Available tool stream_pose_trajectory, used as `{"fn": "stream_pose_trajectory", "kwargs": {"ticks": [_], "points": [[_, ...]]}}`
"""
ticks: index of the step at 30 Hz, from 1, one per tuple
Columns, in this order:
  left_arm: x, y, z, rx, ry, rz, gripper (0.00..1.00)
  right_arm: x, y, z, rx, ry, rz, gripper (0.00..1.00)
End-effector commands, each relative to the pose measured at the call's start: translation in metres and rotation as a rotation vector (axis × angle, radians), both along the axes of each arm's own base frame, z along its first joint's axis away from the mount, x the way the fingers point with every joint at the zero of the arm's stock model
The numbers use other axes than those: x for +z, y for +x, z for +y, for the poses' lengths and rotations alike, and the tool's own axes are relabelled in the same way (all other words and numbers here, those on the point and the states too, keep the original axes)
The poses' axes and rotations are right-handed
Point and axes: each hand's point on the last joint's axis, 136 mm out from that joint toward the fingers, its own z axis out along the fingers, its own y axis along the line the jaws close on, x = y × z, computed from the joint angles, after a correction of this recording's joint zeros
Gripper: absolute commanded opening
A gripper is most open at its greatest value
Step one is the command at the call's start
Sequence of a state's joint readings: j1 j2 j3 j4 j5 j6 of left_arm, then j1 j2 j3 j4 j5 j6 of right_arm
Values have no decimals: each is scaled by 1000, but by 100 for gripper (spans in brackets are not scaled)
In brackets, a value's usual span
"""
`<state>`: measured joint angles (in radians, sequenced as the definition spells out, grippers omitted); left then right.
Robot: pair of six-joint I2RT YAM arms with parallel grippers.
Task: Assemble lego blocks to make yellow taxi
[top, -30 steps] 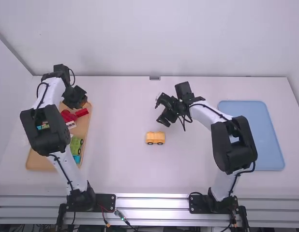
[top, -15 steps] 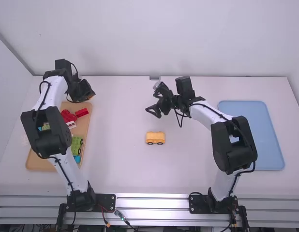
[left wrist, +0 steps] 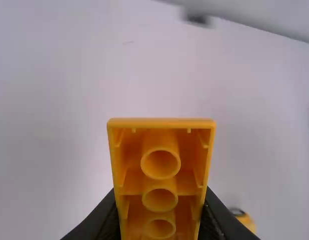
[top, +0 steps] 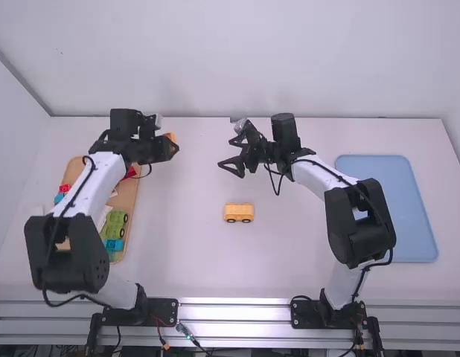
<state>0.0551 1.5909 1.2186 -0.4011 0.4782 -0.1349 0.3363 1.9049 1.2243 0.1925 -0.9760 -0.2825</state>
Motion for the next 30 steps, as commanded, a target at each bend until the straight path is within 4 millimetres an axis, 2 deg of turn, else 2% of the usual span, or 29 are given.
{"fn": "stream_pose_trajectory", "kwargs": {"ticks": [1,2,6,9,11,15,21,30], "points": [[15,-36,-54,-351,-59,-161,3,34,-25,10,164,127,13,99],[20,-47,-69,-445,-99,-224,6,39,-30,11,200,160,35,99],[23,-66,-91,-582,-216,-315,9,52,-40,14,284,230,65,98],[21,-76,-98,-636,-275,-350,9,63,-47,13,342,265,72,100],[20,-84,-104,-686,-321,-392,8,69,-53,12,379,282,93,98],[27,-97,-110,-783,-367,-494,8,71,-52,12,362,280,164,92],[38,-102,-113,-833,-397,-570,8,70,-56,17,363,275,224,87],[44,-101,-114,-849,-403,-598,8,73,-68,31,419,279,153,79]]}}
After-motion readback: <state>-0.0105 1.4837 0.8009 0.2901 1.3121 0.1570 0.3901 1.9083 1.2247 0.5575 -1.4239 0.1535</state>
